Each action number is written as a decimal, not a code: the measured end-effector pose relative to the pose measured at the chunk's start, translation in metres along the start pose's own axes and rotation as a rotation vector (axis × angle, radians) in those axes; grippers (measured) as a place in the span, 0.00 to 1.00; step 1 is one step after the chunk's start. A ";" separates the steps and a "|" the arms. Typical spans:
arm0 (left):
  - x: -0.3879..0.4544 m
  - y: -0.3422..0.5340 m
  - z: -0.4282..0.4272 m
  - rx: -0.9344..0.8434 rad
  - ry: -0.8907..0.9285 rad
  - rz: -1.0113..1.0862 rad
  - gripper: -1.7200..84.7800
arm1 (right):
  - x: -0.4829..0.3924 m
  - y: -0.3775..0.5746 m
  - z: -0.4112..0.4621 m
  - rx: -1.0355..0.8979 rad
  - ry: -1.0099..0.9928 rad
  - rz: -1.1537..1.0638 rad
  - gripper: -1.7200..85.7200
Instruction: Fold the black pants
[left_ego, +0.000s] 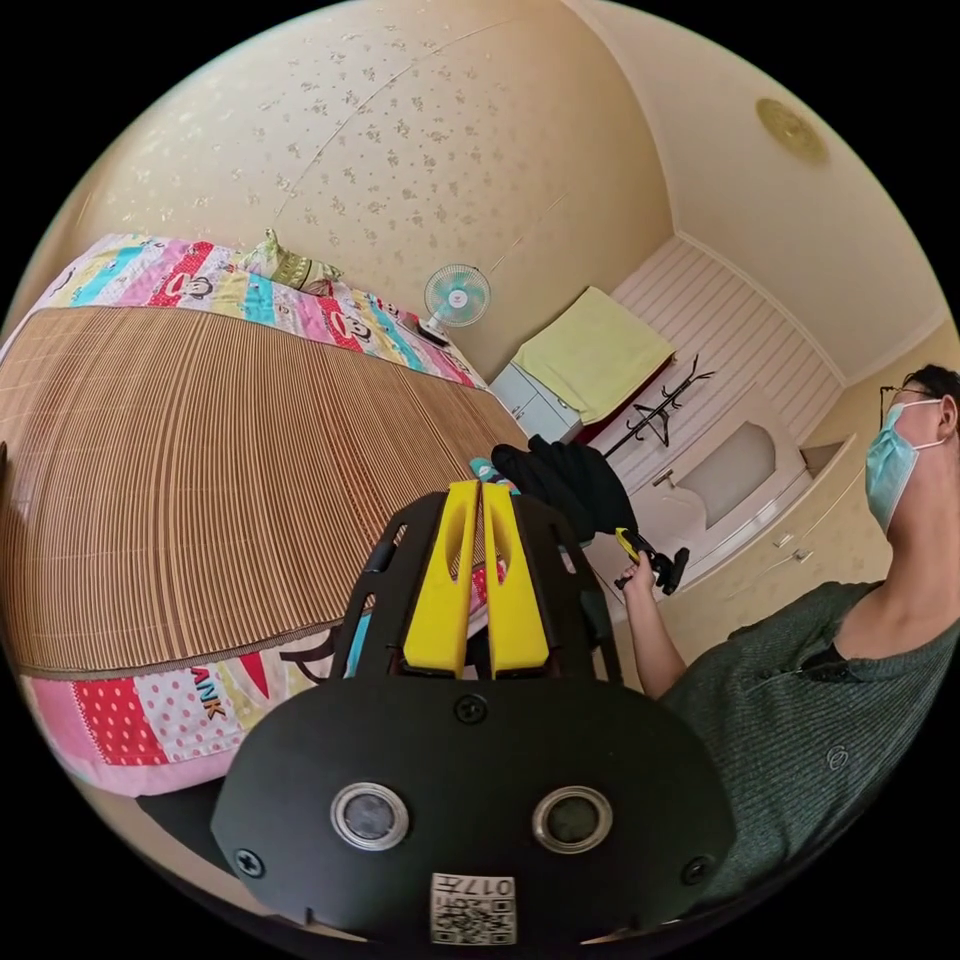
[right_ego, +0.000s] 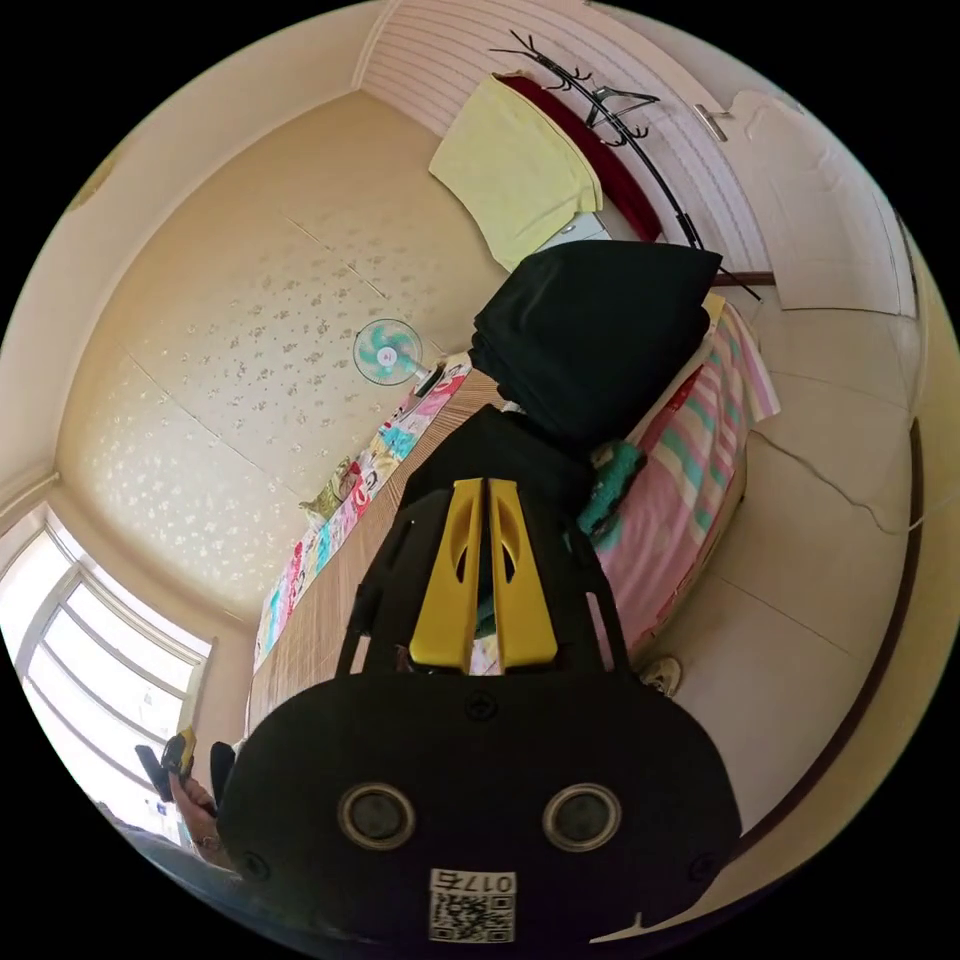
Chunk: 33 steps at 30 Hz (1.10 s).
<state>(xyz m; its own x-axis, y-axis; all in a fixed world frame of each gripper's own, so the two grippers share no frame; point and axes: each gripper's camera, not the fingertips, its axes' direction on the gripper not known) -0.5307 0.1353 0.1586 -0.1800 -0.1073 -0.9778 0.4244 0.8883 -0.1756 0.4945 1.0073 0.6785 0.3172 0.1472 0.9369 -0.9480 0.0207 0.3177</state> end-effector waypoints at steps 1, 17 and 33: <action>-0.003 -0.001 -0.002 0.001 0.000 -0.006 0.01 | 0.009 -0.014 0.004 0.012 0.035 0.010 0.07; -0.077 0.031 -0.026 0.040 0.056 -0.184 0.01 | 0.004 -0.138 0.095 0.134 -0.024 0.115 0.05; -0.103 0.005 0.007 0.001 0.159 -0.147 0.01 | -0.302 0.186 0.332 -0.782 -0.585 -0.518 0.03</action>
<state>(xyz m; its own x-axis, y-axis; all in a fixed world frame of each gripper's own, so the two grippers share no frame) -0.5042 0.1475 0.2577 -0.3777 -0.1644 -0.9112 0.3835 0.8679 -0.3156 0.2314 0.6385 0.5037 0.4492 -0.5464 0.7069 -0.3868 0.5943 0.7051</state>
